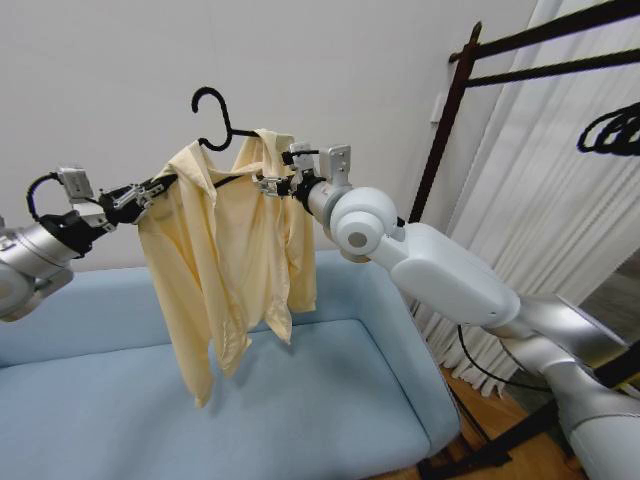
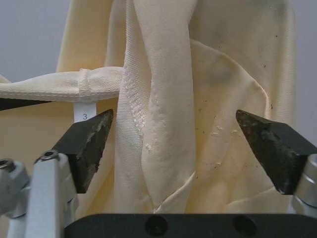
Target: Pick up the clothes from the sofa and hang them on the clothes hanger.
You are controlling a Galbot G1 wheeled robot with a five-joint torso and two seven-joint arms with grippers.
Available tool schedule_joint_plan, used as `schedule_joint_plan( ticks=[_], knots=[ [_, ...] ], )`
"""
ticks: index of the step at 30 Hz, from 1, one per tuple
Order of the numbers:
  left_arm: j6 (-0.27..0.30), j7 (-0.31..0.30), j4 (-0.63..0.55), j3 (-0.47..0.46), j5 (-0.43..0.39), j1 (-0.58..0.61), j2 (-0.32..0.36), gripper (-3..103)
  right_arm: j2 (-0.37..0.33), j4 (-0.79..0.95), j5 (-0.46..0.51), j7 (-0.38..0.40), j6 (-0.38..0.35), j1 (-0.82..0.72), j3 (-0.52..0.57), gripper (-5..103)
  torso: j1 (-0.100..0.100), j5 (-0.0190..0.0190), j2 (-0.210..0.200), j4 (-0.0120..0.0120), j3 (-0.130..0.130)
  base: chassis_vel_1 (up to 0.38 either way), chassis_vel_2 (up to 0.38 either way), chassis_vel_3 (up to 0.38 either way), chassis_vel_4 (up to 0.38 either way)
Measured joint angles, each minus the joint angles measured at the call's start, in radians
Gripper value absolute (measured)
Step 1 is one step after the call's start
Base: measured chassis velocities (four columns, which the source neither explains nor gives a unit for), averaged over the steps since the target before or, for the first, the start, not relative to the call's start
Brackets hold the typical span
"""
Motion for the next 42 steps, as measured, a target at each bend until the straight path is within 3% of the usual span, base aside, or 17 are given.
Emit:
schedule_joint_plan(
  ticks=[3,5,9,11,19,24,42],
  knots=[
    [0.001,0.001,-0.003,0.004,0.0,-0.002,-0.002,2,-0.008,-0.003,-0.001,-0.008,0.001,-0.004,0.0,66,0.0,0.0001,0.0,-0.0001,0.0,0.0,0.0,0.0,0.0],
    [0.001,0.001,-0.003,0.005,0.001,-0.003,-0.002,2,-0.008,-0.004,-0.001,-0.008,0.002,-0.005,0.0,66,0.0,0.0001,0.0,-0.0001,0.0,0.0,0.0,0.0,0.0],
    [0.002,0.001,-0.003,0.008,0.002,-0.004,-0.003,2,-0.011,0.004,-0.001,-0.004,0.007,-0.007,-0.001,44,0.0,0.0001,0.0,0.0,0.0,0.0,0.0,0.0,0.0],
    [0.002,0.001,-0.003,0.008,0.003,-0.003,-0.004,2,-0.012,0.005,-0.001,-0.004,0.007,-0.007,-0.001,44,0.0,0.0001,0.0,0.0,0.0,0.0,0.0,0.0,0.0],
    [0.003,0.002,-0.008,0.008,0.008,0.003,-0.006,2,-0.021,0.019,-0.016,-0.001,0.009,0.005,0.005,7,0.0,0.0001,0.0,0.0001,0.0,0.0,0.0,0.0,0.0],
    [0.004,0.005,-0.004,0.01,0.021,0.007,-0.012,2,-0.03,0.039,-0.021,0.001,0.006,0.035,0.026,1,0.0,0.0002,0.0,0.0,0.0,0.0,0.0,0.0,0.0],
    [0.005,0.013,-0.021,0.031,0.078,0.023,-0.035,2,0.02,0.05,0.023,-0.032,-0.003,0.17,0.057,1,0.0,0.0,0.0,0.0001,0.0,0.0,0.0,0.0,0.0]
  ],
)
